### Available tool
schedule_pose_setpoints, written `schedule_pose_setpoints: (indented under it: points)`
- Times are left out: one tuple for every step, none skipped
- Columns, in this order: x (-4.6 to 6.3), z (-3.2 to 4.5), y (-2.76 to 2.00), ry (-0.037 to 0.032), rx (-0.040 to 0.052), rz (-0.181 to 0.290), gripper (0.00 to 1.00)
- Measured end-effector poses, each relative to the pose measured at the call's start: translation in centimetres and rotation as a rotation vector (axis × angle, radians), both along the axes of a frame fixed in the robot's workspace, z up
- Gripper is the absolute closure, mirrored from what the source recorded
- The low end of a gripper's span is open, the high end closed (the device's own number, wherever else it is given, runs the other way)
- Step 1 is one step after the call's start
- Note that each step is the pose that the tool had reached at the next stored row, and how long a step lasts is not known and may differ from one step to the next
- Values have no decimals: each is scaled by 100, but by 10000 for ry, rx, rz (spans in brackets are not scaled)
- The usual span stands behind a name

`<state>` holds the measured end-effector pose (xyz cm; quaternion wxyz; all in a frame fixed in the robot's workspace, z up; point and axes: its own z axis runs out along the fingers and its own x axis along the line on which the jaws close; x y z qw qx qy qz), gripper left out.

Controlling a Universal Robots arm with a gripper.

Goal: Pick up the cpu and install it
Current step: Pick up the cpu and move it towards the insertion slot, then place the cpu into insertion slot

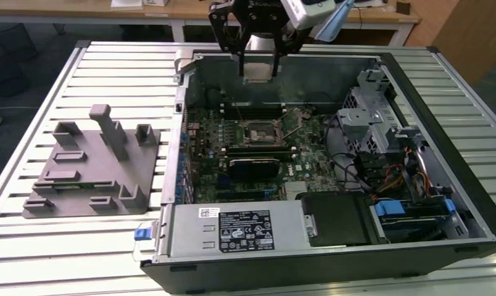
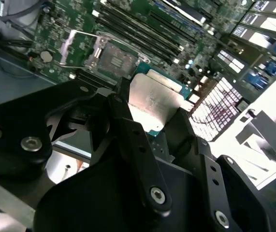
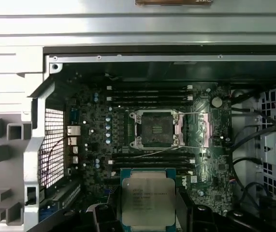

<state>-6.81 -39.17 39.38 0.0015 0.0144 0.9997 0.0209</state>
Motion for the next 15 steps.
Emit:
schedule_pose_setpoints:
  points:
    - [25,-2,2,-4,0,0,46]
    - [53,-5,5,-8,-1,0,46]
    - [72,-8,6,-12,1,0,46]
    - [82,-9,5,-13,1,0,46]
    - [88,-8,5,-13,0,-1,46]
    - [95,-8,5,-13,-2,-2,46]
    - [104,-8,6,-13,-5,-9,46]
    - [113,-8,6,-13,-7,-18,46]
    - [118,-9,6,-14,-13,-28,46]
    - [119,-9,5,-14,-18,-71,46]
    - [119,-10,5,-14,-22,-179,46]
    - [120,-13,5,-13,-25,-335,46]
    - [120,-15,6,-13,-26,-504,46]
    - [120,-17,6,-12,-28,-673,46]
    - [120,-20,6,-12,-28,-847,46]
